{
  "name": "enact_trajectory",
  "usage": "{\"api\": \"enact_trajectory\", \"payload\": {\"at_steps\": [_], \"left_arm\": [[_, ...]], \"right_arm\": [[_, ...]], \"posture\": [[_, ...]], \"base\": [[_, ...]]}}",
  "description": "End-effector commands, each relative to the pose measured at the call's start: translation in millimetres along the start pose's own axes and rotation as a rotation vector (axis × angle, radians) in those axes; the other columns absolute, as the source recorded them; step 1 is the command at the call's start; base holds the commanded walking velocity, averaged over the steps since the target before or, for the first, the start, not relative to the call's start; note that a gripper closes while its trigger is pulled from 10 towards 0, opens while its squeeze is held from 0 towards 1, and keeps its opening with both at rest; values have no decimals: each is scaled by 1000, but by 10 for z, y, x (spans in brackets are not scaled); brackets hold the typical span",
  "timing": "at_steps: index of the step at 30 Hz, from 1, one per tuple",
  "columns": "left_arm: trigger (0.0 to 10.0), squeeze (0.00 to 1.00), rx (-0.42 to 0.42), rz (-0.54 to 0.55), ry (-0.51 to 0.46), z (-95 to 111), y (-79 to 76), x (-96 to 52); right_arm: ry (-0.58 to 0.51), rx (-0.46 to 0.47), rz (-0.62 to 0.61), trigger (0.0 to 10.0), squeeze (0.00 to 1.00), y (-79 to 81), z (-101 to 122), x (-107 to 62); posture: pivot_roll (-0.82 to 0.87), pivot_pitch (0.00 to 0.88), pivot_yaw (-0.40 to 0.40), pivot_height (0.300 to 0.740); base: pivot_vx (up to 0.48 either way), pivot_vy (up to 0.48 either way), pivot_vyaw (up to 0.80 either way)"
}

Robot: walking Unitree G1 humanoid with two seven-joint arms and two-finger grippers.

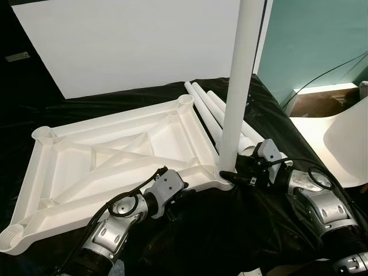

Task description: Building children table

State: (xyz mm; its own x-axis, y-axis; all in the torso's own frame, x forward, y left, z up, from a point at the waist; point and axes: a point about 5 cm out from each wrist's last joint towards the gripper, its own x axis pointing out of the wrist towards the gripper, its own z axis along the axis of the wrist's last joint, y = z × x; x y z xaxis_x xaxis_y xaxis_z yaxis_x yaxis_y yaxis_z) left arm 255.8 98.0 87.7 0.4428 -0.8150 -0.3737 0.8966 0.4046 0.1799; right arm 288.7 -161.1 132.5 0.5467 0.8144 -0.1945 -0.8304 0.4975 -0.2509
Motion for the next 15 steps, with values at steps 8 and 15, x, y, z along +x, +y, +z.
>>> {"api": "enact_trajectory", "payload": {"at_steps": [8,15], "left_arm": [[10000,0,-53,-135,99,-227,-226,16],[10000,0,-51,-134,93,-202,-215,34]], "right_arm": [[19,60,12,0,0,271,-128,104],[-138,99,-582,0,0,257,-113,179]], "posture": [[5,0,44,740],[10,0,47,740]], "base": [[0,0,0],[0,0,0]]}}
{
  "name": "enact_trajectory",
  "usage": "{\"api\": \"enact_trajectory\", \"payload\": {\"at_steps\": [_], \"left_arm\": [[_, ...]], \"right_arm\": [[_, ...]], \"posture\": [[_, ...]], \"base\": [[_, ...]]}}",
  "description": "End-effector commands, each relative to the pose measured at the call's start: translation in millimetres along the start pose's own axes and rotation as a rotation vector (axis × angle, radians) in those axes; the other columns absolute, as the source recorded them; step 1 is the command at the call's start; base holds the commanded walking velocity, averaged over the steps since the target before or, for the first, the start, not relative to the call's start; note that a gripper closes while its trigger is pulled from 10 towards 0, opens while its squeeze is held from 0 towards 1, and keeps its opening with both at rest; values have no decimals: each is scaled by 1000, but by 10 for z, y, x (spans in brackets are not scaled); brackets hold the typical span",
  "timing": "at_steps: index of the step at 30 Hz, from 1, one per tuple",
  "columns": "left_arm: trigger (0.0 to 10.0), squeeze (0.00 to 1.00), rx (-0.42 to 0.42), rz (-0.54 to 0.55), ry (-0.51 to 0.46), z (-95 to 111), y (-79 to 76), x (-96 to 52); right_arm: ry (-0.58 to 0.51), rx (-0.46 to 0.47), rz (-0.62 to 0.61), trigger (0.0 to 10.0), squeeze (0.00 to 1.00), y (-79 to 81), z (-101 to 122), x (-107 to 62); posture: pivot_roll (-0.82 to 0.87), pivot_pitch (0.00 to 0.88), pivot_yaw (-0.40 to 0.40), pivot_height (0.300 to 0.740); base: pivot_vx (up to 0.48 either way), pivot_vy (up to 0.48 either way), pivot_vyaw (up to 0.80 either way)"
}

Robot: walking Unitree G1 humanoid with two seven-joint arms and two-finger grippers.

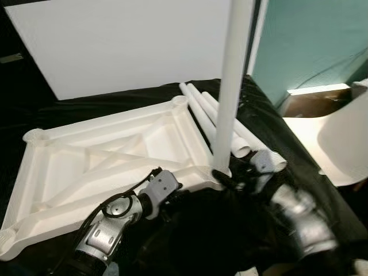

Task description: Building children table

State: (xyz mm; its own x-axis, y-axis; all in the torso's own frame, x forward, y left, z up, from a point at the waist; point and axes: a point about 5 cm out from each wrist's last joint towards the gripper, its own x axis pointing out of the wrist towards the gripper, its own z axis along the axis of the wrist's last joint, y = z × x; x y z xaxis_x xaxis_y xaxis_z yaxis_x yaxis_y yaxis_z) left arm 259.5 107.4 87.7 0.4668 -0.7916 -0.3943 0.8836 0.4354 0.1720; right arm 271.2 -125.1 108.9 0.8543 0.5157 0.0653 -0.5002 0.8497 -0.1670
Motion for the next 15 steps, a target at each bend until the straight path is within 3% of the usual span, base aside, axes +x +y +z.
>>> {"api": "enact_trajectory", "payload": {"at_steps": [1,2,11,12,14,15], "left_arm": [[10000,0,-26,-162,71,-173,-281,82],[10000,0,-24,-162,75,-181,-277,75],[10000,0,-24,-162,77,-183,-277,75],[10000,0,-24,-160,75,-180,-279,87],[10000,0,-24,-160,75,-180,-279,87],[10000,0,-25,-159,73,-177,-280,96]], "right_arm": [[-12,-31,-210,0,0,-209,22,8],[-18,-41,-255,0,0,-259,37,24],[-17,-44,-268,0,0,-271,47,42],[-13,-39,-175,10000,1000,-234,58,92],[-13,-39,-175,10000,1000,-234,58,92],[-11,-39,-94,10000,1000,-214,73,128]], "posture": [[9,0,45,740],[8,0,45,740],[9,0,42,740],[6,0,32,740],[6,0,32,740],[6,0,32,740]], "base": [[0,0,0],[0,0,0],[0,0,0],[0,0,0],[0,0,0],[0,0,0]]}}
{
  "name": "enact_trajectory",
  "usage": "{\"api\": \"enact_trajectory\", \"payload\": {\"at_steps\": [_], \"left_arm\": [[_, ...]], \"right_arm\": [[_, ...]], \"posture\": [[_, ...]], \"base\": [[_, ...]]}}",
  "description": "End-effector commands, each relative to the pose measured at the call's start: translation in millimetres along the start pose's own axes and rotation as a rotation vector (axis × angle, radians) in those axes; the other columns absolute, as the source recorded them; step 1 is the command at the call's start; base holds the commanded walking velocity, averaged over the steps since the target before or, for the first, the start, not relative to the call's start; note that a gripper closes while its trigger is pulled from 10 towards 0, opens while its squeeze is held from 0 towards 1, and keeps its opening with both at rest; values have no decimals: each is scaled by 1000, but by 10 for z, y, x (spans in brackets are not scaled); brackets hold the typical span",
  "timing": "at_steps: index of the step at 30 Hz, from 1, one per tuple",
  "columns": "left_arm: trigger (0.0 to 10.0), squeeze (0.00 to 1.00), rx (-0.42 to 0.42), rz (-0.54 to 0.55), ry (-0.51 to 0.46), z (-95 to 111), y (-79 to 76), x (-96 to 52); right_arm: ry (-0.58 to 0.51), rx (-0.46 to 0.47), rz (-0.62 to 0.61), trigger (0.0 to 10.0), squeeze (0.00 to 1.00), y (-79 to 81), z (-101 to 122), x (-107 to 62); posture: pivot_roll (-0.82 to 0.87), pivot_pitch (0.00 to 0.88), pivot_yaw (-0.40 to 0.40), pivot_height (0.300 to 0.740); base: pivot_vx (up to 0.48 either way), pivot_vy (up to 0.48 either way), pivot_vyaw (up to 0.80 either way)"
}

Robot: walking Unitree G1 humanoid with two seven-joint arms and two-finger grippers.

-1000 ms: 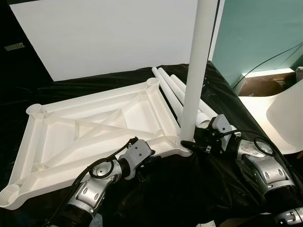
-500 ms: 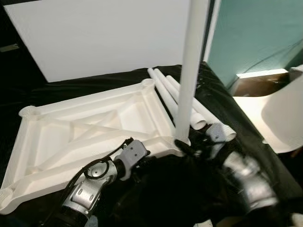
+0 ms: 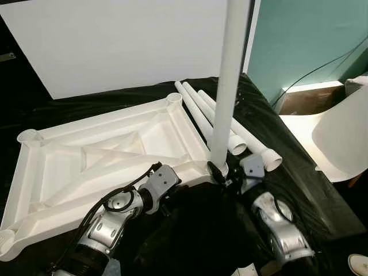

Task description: Building children table

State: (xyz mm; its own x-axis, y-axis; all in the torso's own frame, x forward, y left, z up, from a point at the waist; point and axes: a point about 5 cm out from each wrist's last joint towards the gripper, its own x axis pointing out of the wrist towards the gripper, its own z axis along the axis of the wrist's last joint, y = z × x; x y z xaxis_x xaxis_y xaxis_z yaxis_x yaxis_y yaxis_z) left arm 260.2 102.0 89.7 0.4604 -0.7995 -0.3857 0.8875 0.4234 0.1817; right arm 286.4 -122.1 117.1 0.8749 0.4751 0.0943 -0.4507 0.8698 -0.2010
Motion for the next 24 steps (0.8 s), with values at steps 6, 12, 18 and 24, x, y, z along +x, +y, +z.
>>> {"api": "enact_trajectory", "payload": {"at_steps": [6,12,18,24], "left_arm": [[10000,0,-43,-150,81,-221,-268,64],[10000,0,-46,-151,84,-237,-262,65],[10000,0,-42,-153,86,-239,-250,69],[10000,0,-41,-152,86,-239,-256,56]], "right_arm": [[17,-46,142,10000,0,-244,95,53],[66,-122,355,10000,0,-413,178,43],[137,-183,480,549,0,-505,142,14],[168,-146,495,0,0,-534,104,25]], "posture": [[0,0,31,740],[-9,0,40,740],[-8,0,45,740],[-2,0,47,740]], "base": [[0,0,0],[0,0,0],[0,0,0],[0,0,0]]}}
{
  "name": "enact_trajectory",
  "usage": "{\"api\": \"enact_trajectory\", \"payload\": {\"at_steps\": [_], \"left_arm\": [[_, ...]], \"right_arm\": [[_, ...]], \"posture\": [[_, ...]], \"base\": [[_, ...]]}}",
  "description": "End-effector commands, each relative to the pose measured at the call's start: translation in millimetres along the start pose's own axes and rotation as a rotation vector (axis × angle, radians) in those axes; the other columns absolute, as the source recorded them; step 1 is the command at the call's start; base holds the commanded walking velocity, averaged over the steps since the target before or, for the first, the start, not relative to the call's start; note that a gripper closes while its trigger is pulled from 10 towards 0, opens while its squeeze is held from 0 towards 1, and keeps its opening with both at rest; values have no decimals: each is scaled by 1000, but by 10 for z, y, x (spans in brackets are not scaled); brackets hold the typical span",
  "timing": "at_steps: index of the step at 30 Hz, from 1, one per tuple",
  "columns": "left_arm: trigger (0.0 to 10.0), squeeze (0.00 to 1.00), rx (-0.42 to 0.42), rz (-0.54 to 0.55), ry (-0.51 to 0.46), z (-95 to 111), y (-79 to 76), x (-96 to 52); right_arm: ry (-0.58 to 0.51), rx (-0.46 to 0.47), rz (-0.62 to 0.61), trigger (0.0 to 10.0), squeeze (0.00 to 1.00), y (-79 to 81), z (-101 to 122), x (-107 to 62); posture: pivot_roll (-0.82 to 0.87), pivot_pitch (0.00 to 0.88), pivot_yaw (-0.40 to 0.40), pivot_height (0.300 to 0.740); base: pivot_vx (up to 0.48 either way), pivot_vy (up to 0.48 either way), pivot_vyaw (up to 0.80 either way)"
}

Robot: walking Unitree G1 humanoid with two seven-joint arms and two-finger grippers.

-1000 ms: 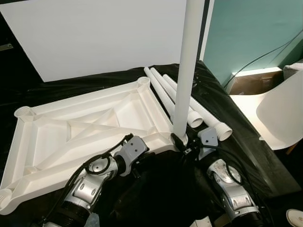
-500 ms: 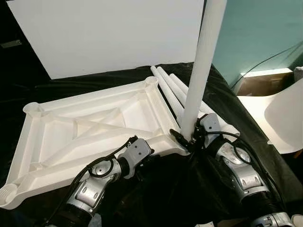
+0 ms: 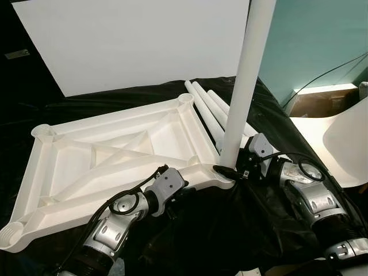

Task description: Building children table

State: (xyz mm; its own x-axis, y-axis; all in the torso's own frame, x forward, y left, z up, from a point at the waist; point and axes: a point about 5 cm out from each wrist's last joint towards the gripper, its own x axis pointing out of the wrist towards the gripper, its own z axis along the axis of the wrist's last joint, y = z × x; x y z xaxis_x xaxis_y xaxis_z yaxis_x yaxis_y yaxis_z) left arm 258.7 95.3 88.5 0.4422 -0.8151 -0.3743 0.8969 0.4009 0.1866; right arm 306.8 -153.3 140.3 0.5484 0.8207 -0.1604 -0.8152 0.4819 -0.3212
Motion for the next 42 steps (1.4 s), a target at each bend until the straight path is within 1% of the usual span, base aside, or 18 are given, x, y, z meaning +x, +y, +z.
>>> {"api": "enact_trajectory", "payload": {"at_steps": [1,5,7,17,20,21,23,24,25,26,28,29,30,31,32,33,41,42], "left_arm": [[10000,0,-57,-131,101,-254,-216,5],[10000,0,-57,-130,103,-258,-215,-4],[10000,0,-57,-127,102,-257,-209,-4],[10000,0,-56,-123,100,-248,-204,-3],[10000,0,-55,-122,101,-248,-202,-8],[10000,0,-55,-123,101,-246,-200,-12],[10000,0,-55,-123,101,-246,-200,-12],[10000,0,-52,-126,102,-243,-198,-13],[10000,0,-52,-126,102,-243,-198,-13],[10000,0,-50,-129,101,-238,-193,-10],[10000,0,-50,-129,101,-238,-193,-10],[10000,0,-49,-130,101,-235,-192,-6],[10000,0,-49,-130,101,-235,-192,-6],[10000,0,-49,-131,100,-234,-193,-2],[10000,0,-49,-131,100,-234,-193,-2],[10000,0,-49,-131,101,-237,-195,0],[10000,0,-36,-117,94,-257,-174,-21],[10000,0,-29,-121,86,-250,-166,-25]], "right_arm": [[56,12,-35,0,0,-87,-66,-79],[50,54,-66,0,0,-59,-98,-55],[23,122,-280,0,0,8,-173,9],[-44,228,-666,0,0,284,-249,22],[-46,240,-724,0,0,293,-251,13],[-43,242,-743,941,0,290,-252,17],[-43,242,-743,941,0,290,-252,17],[-40,215,-709,10000,0,281,-236,40],[-40,215,-709,10000,0,281,-236,40],[-41,198,-675,10000,851,269,-217,55],[-41,198,-675,10000,851,269,-217,55],[-42,177,-623,10000,1000,256,-198,65],[-42,177,-623,10000,1000,256,-198,65],[-37,161,-589,10000,157,248,-190,62],[-37,161,-589,10000,157,248,-190,62],[-30,155,-568,10000,0,242,-195,49],[31,152,-523,9569,0,321,-258,-23],[35,152,-518,7373,0,328,-260,-13]], "posture": [[-2,0,47,740],[0,0,47,740],[4,0,43,740],[10,0,42,740],[10,0,44,740],[6,0,48,740],[6,0,48,740],[2,0,51,740],[2,0,51,740],[-1,0,51,740],[-1,0,51,740],[0,0,48,740],[0,0,48,740],[1,0,45,740],[1,0,45,740],[4,0,41,740],[-5,0,37,740],[-8,0,40,740]], "base": [[0,0,0],[0,0,0],[0,0,0],[0,0,0],[0,0,0],[0,0,0],[0,0,0],[0,0,0],[0,0,0],[0,0,0],[0,0,0],[0,0,0],[0,0,0],[0,0,0],[0,0,0],[0,0,0],[0,0,0],[0,0,0]]}}
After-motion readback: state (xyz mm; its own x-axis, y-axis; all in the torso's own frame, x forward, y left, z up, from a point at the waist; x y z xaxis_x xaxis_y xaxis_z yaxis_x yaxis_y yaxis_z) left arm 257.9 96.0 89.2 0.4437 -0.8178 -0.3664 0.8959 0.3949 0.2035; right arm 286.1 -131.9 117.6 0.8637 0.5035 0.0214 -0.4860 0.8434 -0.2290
